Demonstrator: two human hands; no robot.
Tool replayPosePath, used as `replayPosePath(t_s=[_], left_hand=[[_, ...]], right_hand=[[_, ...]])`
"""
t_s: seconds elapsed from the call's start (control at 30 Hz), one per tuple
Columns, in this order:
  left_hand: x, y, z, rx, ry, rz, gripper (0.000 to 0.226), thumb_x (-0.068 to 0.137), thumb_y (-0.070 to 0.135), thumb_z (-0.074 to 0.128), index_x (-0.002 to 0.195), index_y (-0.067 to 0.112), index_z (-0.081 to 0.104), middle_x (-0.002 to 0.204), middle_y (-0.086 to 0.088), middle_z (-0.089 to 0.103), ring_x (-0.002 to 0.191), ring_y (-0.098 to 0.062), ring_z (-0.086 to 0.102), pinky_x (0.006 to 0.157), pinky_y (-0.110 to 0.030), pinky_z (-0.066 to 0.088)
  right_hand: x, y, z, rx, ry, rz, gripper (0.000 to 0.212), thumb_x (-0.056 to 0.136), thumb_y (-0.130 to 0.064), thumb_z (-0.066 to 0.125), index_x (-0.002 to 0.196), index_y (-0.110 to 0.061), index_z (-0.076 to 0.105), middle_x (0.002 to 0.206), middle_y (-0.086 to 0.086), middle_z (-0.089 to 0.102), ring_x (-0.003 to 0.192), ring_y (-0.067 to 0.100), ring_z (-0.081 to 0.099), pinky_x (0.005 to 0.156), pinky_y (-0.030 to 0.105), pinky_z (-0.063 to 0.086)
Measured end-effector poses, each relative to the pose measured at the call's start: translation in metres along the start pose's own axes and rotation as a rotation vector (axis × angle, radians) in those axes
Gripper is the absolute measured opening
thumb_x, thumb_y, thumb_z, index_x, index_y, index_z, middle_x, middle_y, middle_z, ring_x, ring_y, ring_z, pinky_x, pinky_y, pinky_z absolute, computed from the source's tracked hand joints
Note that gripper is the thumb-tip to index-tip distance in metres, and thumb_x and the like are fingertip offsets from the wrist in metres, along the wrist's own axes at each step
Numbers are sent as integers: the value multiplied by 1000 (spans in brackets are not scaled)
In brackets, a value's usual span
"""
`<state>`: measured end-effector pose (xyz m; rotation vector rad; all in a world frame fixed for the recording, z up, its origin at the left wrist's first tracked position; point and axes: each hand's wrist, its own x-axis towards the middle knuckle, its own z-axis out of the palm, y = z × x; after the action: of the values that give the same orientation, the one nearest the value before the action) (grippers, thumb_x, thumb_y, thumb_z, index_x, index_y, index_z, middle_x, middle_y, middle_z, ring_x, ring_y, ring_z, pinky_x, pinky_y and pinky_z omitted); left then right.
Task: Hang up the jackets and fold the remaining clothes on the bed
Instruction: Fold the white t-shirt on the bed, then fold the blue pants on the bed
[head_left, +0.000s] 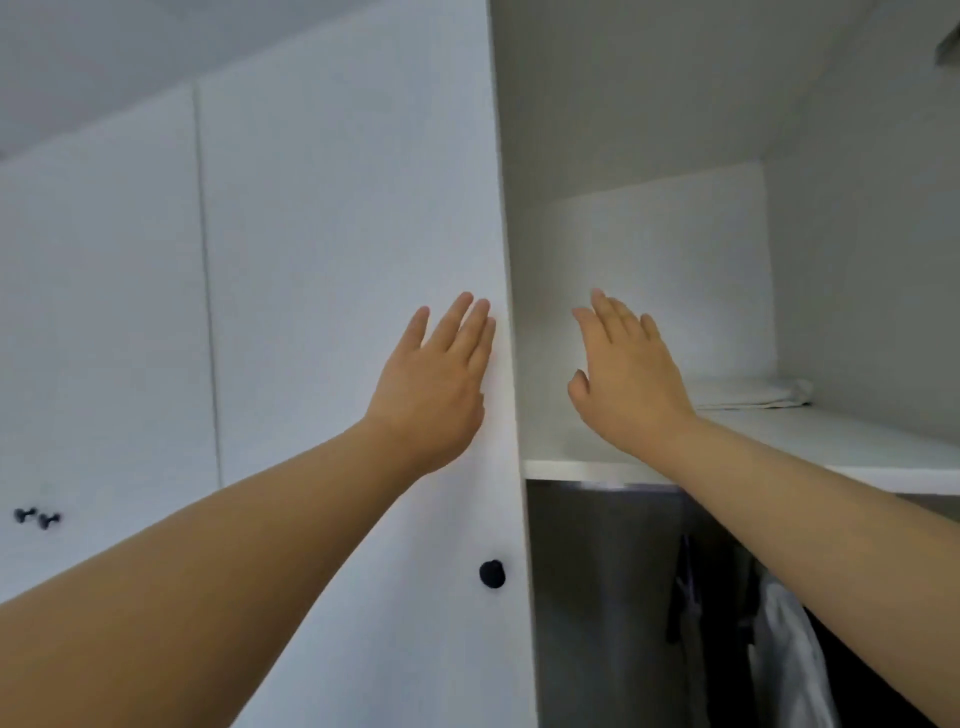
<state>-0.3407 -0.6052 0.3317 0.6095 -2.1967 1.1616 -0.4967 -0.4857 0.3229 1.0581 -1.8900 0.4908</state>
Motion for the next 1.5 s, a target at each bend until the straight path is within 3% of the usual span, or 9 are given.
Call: replayPosePath(t_s=[0.13, 0.27, 0.5, 0.73, 0.97, 1.2, 1.5], left_hand=[[-77, -45, 17, -59, -110, -140, 69, 101, 41, 20, 149, 9, -16, 159, -8, -18, 146, -25, -19, 118, -46, -5], [-155, -80, 27, -13, -242, -243, 70, 101, 42, 22, 149, 8, -17, 159, -8, -19, 146, -25, -19, 118, -46, -4], [-296, -133, 37, 113, -483, -471, 71, 101, 42, 24, 150, 7, -13, 160, -9, -15, 147, -25, -15, 118, -47, -1], [-467, -154, 24, 220, -848, -792, 70, 101, 48, 21, 150, 15, -17, 158, -8, -19, 145, -28, -19, 117, -50, -2], [-634, -136, -29, 195, -1105, -1186, 71, 101, 45, 28, 151, 19, -14, 159, -3, -18, 146, -26, -17, 117, -50, -2], [-803, -99, -119, 220, -1207, -1576, 73, 100, 44, 33, 152, 19, -12, 160, -2, -16, 146, -25, -16, 116, -55, -1], [-989, -5, -206, 227, -1295, -2016, 75, 97, 35, 42, 153, 22, -7, 160, -3, -12, 147, -26, -10, 116, -58, 3]], right_hand=[[-24, -80, -2, 106, 58, -132, 64, 89, -19, 49, 148, -6, 25, 159, 15, 13, 147, 28, 12, 119, 44, 11], [-49, -176, 11, 256, -44, -264, 65, 94, -23, 45, 151, -10, 18, 160, 12, 4, 148, 26, 3, 119, 42, 2], [-99, -336, 34, 564, -191, -436, 66, 93, -24, 47, 150, -9, 18, 160, 12, 6, 148, 26, 4, 119, 43, 4], [-188, -493, 34, 812, -393, -728, 65, 94, -27, 46, 149, -10, 16, 160, 12, 5, 148, 27, 4, 118, 44, 6], [-318, -616, 2, 923, -582, -1089, 62, 94, -28, 46, 147, -9, 21, 158, 14, 11, 146, 28, 9, 119, 47, 12], [-474, -719, -84, 1063, -666, -1424, 65, 93, -29, 49, 147, -7, 22, 158, 15, 11, 146, 27, 10, 118, 44, 12], [-705, -770, -166, 965, -852, -1726, 66, 92, -33, 50, 146, -9, 21, 156, 13, 15, 143, 28, 17, 115, 44, 16]])
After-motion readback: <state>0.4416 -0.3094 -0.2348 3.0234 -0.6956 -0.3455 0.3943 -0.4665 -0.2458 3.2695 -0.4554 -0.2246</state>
